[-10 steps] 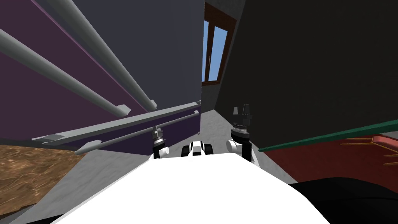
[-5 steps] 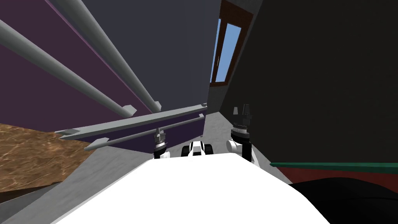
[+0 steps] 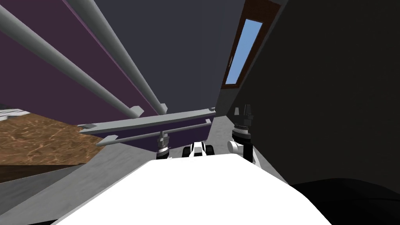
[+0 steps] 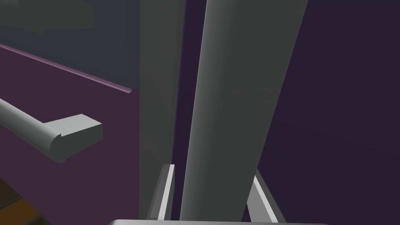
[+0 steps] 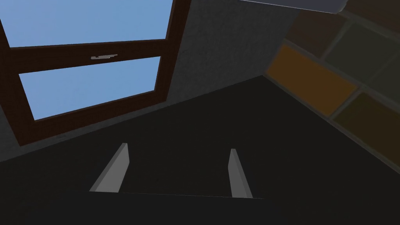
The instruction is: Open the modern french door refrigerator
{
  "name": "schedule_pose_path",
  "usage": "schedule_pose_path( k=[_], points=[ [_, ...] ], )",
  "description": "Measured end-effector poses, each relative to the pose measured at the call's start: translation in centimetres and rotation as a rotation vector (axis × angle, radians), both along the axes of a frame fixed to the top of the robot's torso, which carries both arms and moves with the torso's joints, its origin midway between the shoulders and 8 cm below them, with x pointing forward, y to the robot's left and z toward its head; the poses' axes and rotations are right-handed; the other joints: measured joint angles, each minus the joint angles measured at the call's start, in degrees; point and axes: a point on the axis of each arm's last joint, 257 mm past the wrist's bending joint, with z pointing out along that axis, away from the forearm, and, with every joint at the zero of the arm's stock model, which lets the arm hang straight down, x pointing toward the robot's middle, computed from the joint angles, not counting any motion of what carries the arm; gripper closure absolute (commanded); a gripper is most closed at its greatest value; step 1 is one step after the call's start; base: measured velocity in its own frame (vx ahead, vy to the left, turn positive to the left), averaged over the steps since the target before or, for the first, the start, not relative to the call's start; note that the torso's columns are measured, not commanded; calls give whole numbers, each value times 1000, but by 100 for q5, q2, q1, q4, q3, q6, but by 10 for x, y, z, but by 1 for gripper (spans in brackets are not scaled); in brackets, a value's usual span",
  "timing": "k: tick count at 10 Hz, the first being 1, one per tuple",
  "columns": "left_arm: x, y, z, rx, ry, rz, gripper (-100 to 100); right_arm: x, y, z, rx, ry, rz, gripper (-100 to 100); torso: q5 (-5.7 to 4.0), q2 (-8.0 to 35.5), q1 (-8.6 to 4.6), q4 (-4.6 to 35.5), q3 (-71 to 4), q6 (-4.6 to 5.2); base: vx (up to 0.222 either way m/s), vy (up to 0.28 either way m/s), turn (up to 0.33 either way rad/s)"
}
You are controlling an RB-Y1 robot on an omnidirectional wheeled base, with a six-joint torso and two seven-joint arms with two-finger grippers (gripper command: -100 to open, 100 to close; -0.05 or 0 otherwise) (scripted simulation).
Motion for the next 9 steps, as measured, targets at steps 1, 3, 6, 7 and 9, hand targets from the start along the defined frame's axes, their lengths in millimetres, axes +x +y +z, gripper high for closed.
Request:
schedule_pose_path(
  k=[1, 3, 6, 7, 9],
  points=[
    [-8, -6, 1, -7, -3, -12, 100, 0, 0, 0, 0, 0, 0, 0, 1, 7, -11, 2, 2, 24, 65, 11, -12],
    [-14, -7, 3, -7, -5, -11, 100, 0, 0, 0, 0, 0, 0, 0, 6, 34, -10, 4, 22, 24, -34, -11, 9],
    [-7, 1, 10, -4, 7, -20, 100, 0, 0, 0, 0, -1, 1, 0, -24, 71, -41, 31, 35, 18, -172, -61, 19],
    [-5, 3, 10, -5, 17, -25, 100, 0, 0, 0, 0, -1, 1, 0, -31, 61, -39, 36, 24, 16, -216, -54, 11],
    [-2, 6, 9, -9, 40, -30, 100, 0, 0, 0, 0, -1, 0, 0, -39, 29, -36, 37, 6, 13, -124, -14, -128]
  ],
)
